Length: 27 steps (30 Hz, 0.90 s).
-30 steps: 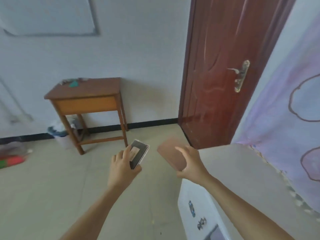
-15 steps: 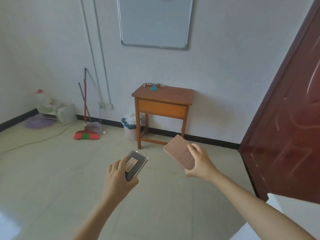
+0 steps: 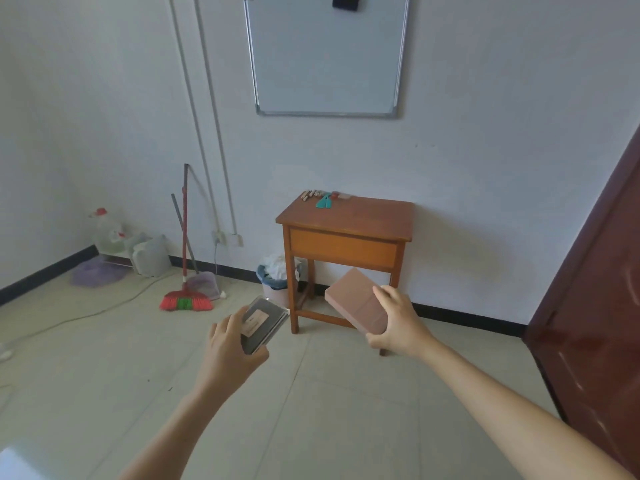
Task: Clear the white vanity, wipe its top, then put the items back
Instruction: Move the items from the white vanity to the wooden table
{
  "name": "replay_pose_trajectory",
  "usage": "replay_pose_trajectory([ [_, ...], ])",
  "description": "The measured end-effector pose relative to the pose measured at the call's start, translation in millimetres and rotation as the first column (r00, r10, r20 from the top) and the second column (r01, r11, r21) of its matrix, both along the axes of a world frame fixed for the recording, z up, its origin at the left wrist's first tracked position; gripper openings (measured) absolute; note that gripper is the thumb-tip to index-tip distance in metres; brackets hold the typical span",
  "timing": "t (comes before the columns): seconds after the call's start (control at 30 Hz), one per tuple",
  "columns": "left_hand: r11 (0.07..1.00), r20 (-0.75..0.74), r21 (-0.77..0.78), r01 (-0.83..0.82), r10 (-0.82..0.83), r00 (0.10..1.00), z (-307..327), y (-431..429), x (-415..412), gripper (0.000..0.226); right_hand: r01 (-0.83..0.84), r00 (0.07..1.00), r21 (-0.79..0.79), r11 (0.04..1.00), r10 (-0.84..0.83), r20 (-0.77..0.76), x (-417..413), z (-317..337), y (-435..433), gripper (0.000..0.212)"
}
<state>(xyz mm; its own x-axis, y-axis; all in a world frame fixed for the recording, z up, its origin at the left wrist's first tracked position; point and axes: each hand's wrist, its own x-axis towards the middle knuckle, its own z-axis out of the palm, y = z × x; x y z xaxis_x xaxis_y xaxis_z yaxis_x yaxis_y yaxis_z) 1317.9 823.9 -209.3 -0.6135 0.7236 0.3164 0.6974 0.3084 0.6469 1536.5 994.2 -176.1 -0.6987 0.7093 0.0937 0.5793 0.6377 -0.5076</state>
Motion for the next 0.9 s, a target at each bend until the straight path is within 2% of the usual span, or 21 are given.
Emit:
replay_pose_trajectory([
  [0.13, 0.998, 0.012, 0.02, -0.055, 0.055, 0.998, 5, 49, -29, 0.073, -0.035, 0.999, 0.019, 0.999, 0.034, 0.012, -27, 10, 56, 0.09],
  [0.27, 0.99, 0.12, 0.01, -0.14, 0.138, 0.983, -7, 77, -49, 0.069, -0.061, 0.996, 0.007, 0.998, 0.06, 0.07, -54, -2, 89, 0.091],
  [0.4, 0.987, 0.164, -0.012, -0.158, 0.157, 0.974, -23, 103, -83, 0.07, -0.077, 0.99, -0.024, 0.997, 0.079, 0.118, -85, -14, 117, 0.091],
  [0.7, 0.994, 0.22, 0.074, -0.077, 0.059, 0.974, -32, 203, -199, 0.07, -0.019, 0.994, 0.016, 1.0, 0.017, 0.112, -184, -13, 192, 0.09],
  [0.9, 1.0, 0.185, 0.022, 0.01, -0.014, 0.983, -29, 273, -271, 0.07, 0.126, 0.986, -0.016, 0.992, -0.123, 0.11, -257, -22, 233, 0.089],
])
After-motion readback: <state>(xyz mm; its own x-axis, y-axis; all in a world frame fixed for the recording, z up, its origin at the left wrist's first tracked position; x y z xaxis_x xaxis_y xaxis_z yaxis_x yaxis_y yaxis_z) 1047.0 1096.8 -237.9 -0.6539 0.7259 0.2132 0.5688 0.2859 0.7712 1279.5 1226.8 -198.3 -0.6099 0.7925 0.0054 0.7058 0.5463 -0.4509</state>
